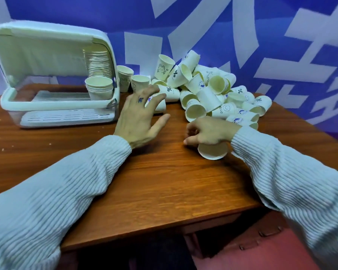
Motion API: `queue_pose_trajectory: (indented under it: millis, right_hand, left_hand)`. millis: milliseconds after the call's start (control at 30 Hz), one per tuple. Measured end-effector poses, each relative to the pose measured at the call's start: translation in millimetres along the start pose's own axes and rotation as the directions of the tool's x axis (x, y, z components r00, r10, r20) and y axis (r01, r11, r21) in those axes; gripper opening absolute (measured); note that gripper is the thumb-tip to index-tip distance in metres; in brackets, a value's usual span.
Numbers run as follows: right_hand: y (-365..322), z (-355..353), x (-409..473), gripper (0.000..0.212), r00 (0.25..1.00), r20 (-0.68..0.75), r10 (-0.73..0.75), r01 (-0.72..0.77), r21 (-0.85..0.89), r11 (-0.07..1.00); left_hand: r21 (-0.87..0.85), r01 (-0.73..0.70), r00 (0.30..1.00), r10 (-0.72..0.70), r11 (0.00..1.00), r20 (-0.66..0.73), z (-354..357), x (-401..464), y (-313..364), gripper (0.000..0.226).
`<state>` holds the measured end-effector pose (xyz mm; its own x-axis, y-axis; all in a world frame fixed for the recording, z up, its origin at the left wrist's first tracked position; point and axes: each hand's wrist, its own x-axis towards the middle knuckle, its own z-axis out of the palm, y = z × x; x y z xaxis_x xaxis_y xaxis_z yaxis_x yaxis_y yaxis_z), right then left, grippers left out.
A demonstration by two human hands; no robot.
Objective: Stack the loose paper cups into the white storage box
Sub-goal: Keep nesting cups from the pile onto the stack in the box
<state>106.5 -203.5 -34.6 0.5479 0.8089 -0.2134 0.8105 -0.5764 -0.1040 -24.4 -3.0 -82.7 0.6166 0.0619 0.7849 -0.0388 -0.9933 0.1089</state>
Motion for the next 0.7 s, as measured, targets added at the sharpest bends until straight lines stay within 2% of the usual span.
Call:
queue_pose_trajectory:
  millis: [67, 133, 233, 333, 433, 467, 567, 633, 700]
  right_hand:
    - [8.4, 6.3, 5.4, 0.034, 0.989, -0.129, 0.069, -0.064, 0.042, 0.997]
    - [10.2, 9.3, 7.4, 0.043, 0.943, -0.300, 0.141, -0.082, 0.203, 0.976]
    - [5.0, 15.0, 12.6, 0.042, 0.853, -0.468, 0.232, 0.008, 0.456, 0.890]
    - [-9.1, 31.1, 21.5, 0.035, 0.821, -0.472, 0.320, 0.076, 0.647, 0.759]
    - [-25.8, 47.0, 31.0, 0.018, 0.801, -0.417, 0.431, 0.179, 0.852, 0.492]
    - [-32.8, 48.6, 32.9, 0.010, 0.795, -0.407, 0.451, 0.218, 0.884, 0.414]
    - [-49.7, 41.2, 45.2, 0.008, 0.756, -0.487, 0.437, 0.300, 0.852, 0.429]
    - [-55.5, 27.0, 60.4, 0.018, 0.746, -0.490, 0.451, 0.300, 0.852, 0.429]
    - [-58.1, 11.2, 74.7, 0.041, 0.771, -0.461, 0.440, 0.196, 0.829, 0.525]
  left_hand:
    - [-0.034, -0.034, 0.998, 0.036, 0.999, 0.053, 1.8, -4.1, 4.0, 0.056]
    - [-0.093, -0.082, 0.990, 0.092, 0.992, 0.105, 3.0, -7.5, 10.2, 0.062]
    - [-0.185, -0.147, 0.950, 0.191, 0.972, 0.248, 5.9, -9.2, 16.9, 0.080]
    - [-0.226, -0.090, 0.879, 0.184, 0.970, 0.440, 12.3, -13.9, 25.6, 0.092]
    - [-0.245, -0.003, 0.842, 0.134, 0.969, 0.522, 15.3, -19.0, 22.9, 0.079]
    - [-0.238, -0.010, 0.846, 0.135, 0.971, 0.515, 15.3, -20.4, 21.0, 0.069]
    - [-0.210, 0.027, 0.902, 0.067, 0.977, 0.426, 7.5, -20.0, 16.7, 0.052]
    - [-0.189, 0.126, 0.940, -0.057, 0.974, 0.336, -2.2, -15.6, 10.3, 0.050]
    - [-0.184, 0.226, 0.957, -0.182, 0.957, 0.226, -15.5, -9.5, -0.2, 0.052]
